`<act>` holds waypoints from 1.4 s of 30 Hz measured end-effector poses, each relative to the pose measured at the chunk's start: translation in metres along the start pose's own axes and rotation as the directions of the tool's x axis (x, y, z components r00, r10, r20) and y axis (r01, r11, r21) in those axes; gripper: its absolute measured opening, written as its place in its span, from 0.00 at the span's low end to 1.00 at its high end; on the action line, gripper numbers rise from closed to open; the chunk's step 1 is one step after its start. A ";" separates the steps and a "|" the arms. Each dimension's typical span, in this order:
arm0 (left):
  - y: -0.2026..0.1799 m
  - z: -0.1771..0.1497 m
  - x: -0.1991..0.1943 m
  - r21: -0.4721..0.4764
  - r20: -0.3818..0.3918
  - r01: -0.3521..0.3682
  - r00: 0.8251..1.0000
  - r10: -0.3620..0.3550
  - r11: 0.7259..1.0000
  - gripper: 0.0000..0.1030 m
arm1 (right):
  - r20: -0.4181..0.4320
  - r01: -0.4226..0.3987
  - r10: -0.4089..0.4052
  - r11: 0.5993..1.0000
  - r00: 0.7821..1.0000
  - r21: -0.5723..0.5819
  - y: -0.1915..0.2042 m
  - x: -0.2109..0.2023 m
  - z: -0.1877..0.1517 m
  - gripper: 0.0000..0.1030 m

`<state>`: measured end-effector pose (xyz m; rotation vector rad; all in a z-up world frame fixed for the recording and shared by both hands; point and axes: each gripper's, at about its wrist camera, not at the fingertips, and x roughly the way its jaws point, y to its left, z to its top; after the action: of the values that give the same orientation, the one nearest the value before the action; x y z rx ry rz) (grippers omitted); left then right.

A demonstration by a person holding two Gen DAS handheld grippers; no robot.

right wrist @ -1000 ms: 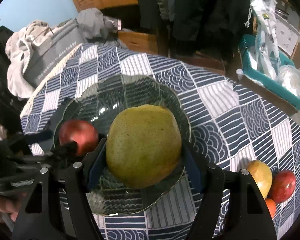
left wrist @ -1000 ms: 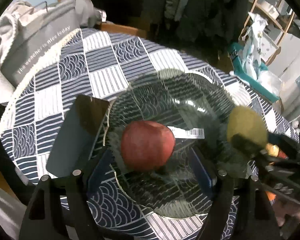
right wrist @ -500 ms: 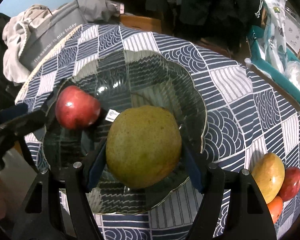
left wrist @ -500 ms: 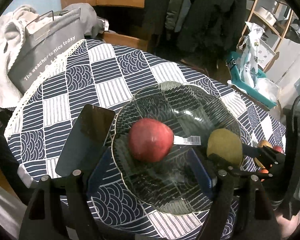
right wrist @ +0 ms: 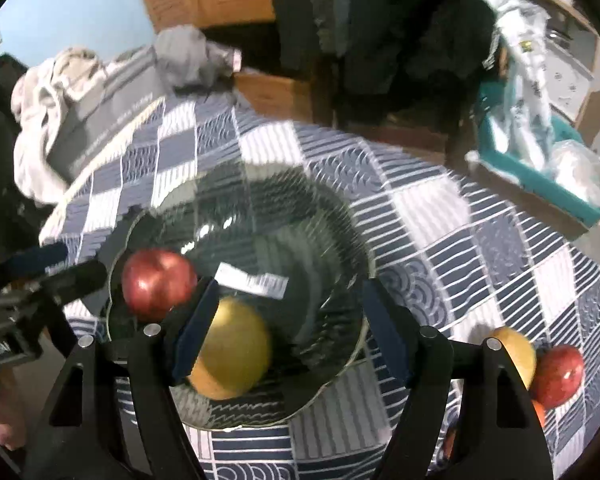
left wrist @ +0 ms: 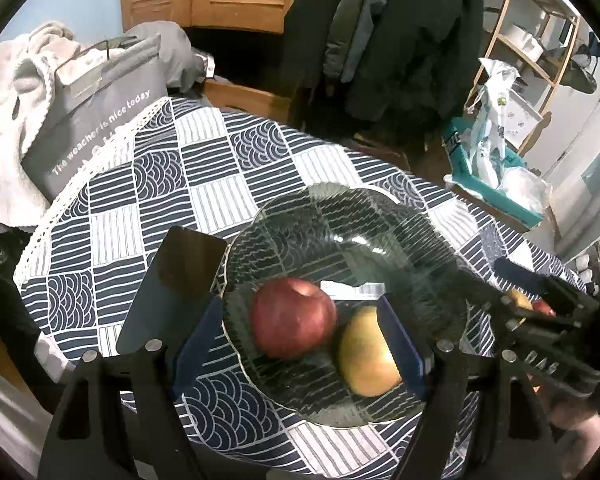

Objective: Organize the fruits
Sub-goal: 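Open the left tool to drop the apple into the bowl while the right tool lowers and releases the pear, then withdraw both tools from the glass bowl back toward the remaining fruit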

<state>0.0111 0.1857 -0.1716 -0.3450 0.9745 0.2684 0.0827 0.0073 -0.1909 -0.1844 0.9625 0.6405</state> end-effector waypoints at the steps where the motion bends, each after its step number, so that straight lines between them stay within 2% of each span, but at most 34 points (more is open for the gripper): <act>1: -0.002 0.001 -0.003 0.002 0.007 0.004 1.000 -0.004 1.000 0.78 | 0.012 0.007 -0.007 1.000 1.000 0.003 -0.001 -0.005 0.002 0.72; 7: -0.014 0.007 -0.019 0.021 0.046 0.027 0.999 -0.028 0.999 0.78 | 0.120 0.068 -0.069 0.998 0.990 0.010 -0.011 -0.049 0.013 0.73; 15: -0.041 0.013 -0.054 0.074 0.124 0.068 0.989 -0.077 0.995 0.78 | 0.238 0.139 -0.134 0.990 0.962 -0.002 -0.016 -0.105 0.018 0.73; 29: -0.087 0.016 -0.099 0.162 0.210 0.119 0.966 -0.152 0.980 0.83 | 0.347 0.215 -0.214 0.976 0.913 0.035 -0.034 -0.170 0.003 0.76; 42: -0.133 0.013 -0.130 0.265 0.276 0.114 0.943 -0.188 0.958 0.83 | 0.400 0.237 -0.248 0.968 0.882 0.078 -0.061 -0.215 -0.017 0.76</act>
<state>0.0013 0.0604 -0.0339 -0.1447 0.6677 0.0533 0.0190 -0.1401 -0.0348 -0.1372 0.5318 0.4100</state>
